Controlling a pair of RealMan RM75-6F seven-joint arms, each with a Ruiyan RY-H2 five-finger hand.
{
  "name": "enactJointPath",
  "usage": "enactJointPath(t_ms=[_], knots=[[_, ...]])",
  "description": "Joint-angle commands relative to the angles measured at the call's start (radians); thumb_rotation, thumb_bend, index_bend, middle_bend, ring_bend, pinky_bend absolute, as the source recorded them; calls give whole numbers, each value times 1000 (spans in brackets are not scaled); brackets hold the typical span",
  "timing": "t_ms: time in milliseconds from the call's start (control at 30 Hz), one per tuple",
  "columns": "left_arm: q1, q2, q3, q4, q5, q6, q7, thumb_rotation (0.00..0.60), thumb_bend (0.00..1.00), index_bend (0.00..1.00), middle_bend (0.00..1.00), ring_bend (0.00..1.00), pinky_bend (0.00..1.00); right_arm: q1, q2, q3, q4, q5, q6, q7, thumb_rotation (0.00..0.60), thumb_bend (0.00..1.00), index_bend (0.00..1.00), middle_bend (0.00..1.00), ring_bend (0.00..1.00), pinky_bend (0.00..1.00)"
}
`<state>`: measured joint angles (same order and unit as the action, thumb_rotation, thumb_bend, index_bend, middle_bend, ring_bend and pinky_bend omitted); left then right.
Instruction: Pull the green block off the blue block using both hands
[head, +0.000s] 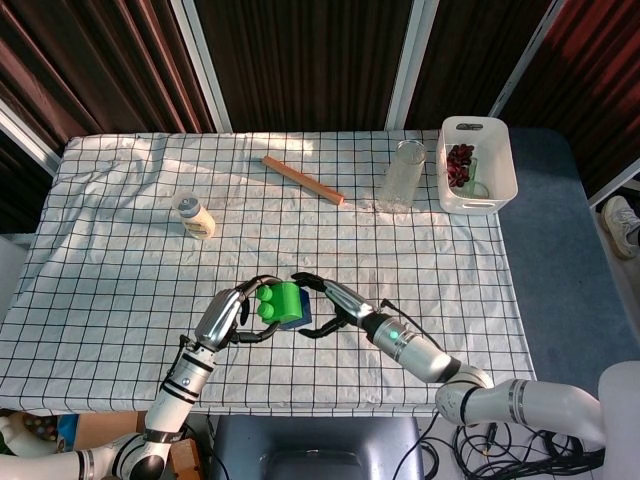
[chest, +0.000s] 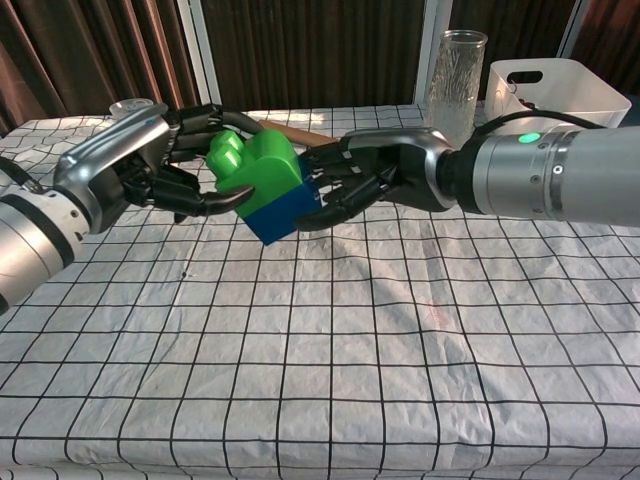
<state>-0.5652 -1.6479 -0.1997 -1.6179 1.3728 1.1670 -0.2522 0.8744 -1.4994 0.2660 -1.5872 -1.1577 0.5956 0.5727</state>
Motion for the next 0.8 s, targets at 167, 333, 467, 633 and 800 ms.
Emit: enactJointPath(t_ms=[167, 333, 467, 633, 800], knots=[[3, -10, 11, 1, 9, 6, 3, 600, 656, 681, 730, 687, 786, -7, -17, 9, 6, 8, 20, -11, 600, 156, 493, 254, 80, 43], [2, -8, 6, 0, 10, 9, -1, 600, 655, 681, 731, 687, 786, -12, -19, 10, -2, 18, 42, -46, 600, 216, 740, 447, 290, 123], [2, -4, 1, -4, 9, 12, -6, 600, 656, 681, 730, 687, 786, -18, -22, 10, -12, 23, 62, -69, 600, 244, 826, 508, 364, 157], [2, 9, -9, -14, 10, 18, -11, 600, 656, 681, 730, 687, 786, -22, -21, 7, -14, 23, 77, -101, 600, 257, 878, 548, 407, 173], [13, 16, -6, -27, 20, 42, -10, 600, 655, 681, 731, 689, 789, -30, -7, 11, -22, 20, 88, -113, 600, 265, 908, 573, 423, 176]])
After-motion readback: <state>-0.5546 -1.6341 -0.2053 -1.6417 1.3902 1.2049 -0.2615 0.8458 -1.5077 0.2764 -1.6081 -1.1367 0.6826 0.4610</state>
